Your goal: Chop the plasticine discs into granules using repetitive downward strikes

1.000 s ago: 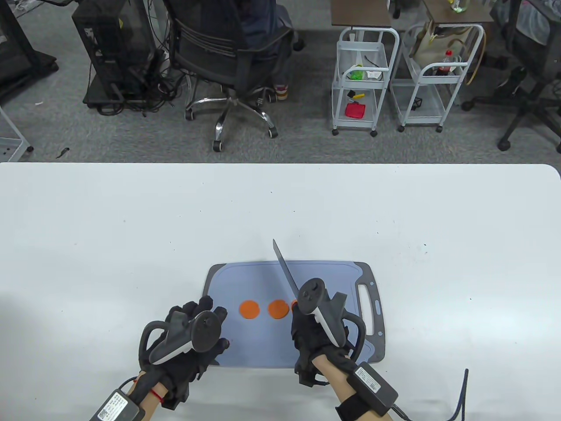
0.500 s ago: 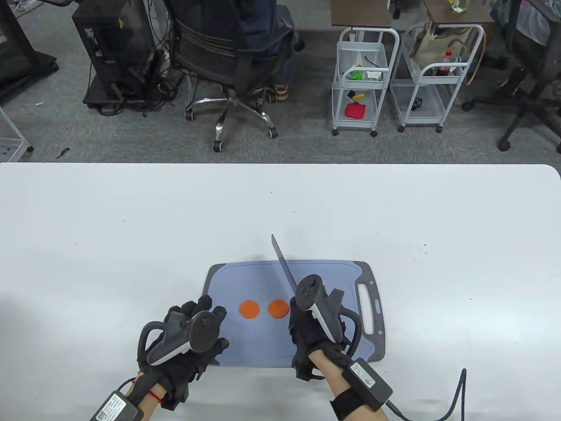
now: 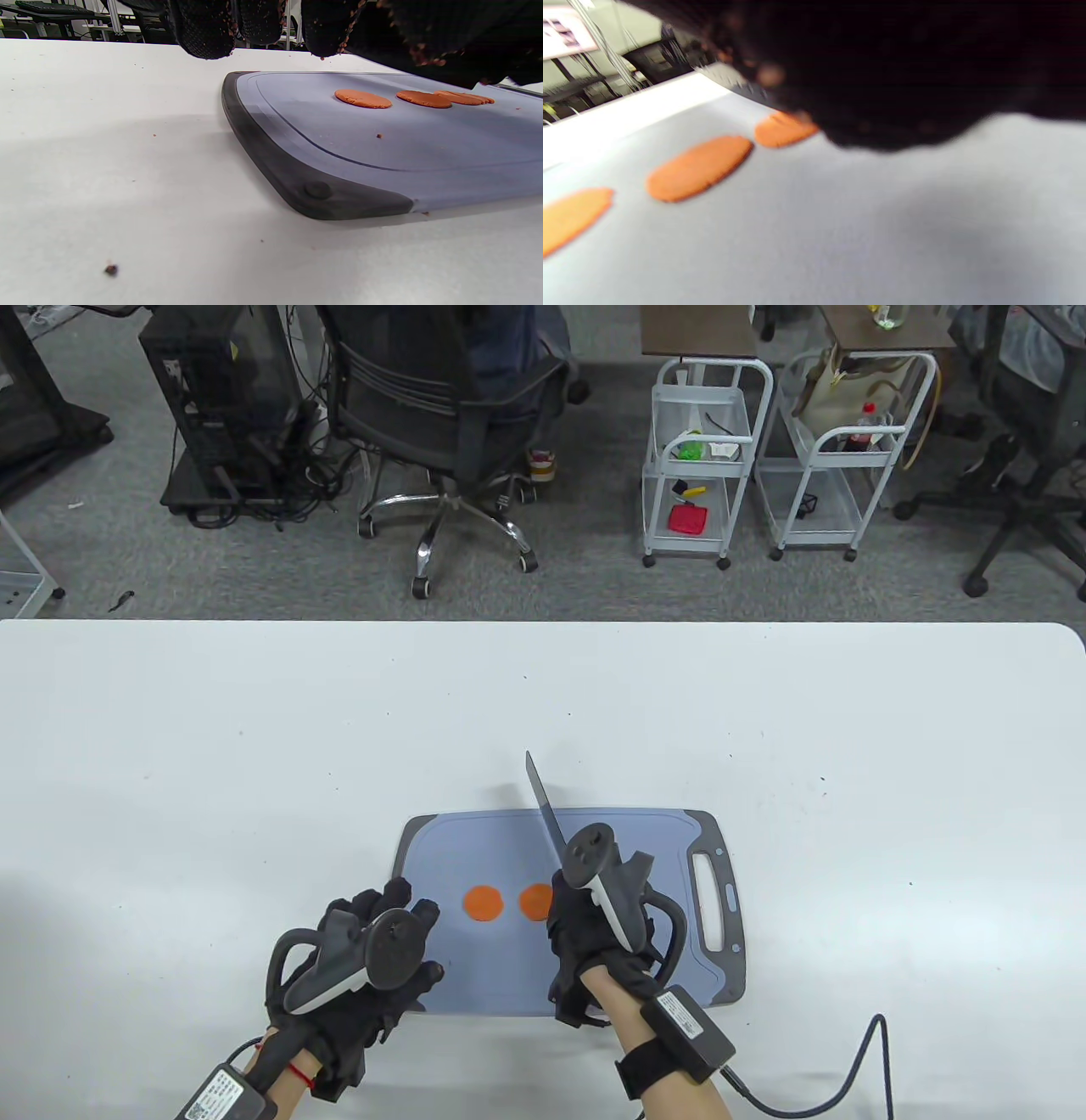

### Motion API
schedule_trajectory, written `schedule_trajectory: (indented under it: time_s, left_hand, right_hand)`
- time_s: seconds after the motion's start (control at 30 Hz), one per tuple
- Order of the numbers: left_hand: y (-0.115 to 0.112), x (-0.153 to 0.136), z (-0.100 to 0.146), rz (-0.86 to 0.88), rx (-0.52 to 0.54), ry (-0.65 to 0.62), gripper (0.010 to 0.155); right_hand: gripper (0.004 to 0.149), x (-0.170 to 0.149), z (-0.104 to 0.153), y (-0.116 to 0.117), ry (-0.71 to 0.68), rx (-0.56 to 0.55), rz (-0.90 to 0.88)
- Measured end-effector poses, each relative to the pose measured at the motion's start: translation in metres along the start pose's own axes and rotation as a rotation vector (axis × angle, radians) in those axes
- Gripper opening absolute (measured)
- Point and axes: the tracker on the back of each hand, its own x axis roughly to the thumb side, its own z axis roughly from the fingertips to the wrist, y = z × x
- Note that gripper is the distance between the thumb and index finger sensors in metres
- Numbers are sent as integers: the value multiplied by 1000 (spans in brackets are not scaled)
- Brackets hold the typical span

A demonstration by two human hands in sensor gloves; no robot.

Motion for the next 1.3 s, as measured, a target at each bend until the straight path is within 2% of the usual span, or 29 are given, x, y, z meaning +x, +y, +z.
schedule_trajectory:
  time_s: [0.1, 0.17, 0.3, 0.5, 0.6, 0.7, 0.77, 0.8, 0.9, 1.07, 1.17, 1.3]
  left_hand:
    - [-1, 1, -2, -15, -8, 1, 76]
    - [-2, 2, -1, -23, -16, -2, 76]
    - [-2, 3, 0, -17, -11, -4, 76]
    - [-1, -1, 1, 0, -5, 7, 76]
    - [-1, -3, 1, 8, -4, 6, 76]
    - [-2, -3, -1, -5, -12, 7, 76]
    - [-3, -2, -1, -13, -21, 4, 76]
    - [-3, -1, -1, -14, -20, 2, 76]
    - [-3, 1, 0, -18, -20, -3, 76]
    - [-3, 2, 1, -14, -10, -7, 76]
    - [-3, 2, 0, -14, -17, -8, 75]
    - [-5, 2, -1, -25, -26, -6, 76]
  right_hand:
    - [51, -2, 13, -4, 19, 62, 33]
    - [51, -5, 13, 3, 52, 59, 98]
    - [52, -7, 4, 16, 79, 68, 39]
    - [51, -2, -14, 14, 69, 71, 2]
    - [51, -4, -4, 5, 28, 7, -21]
    - [51, -4, 5, 3, 44, 51, 23]
    - [51, -5, 4, 12, 72, 96, 47]
    - [51, -6, 5, 11, 77, 78, 53]
    - [52, -3, -5, 18, 78, 48, 24]
    - [51, 5, -17, 14, 72, 84, 30]
    - [52, 3, -7, 10, 41, 36, 1]
    - [52, 1, 5, 13, 44, 56, 44]
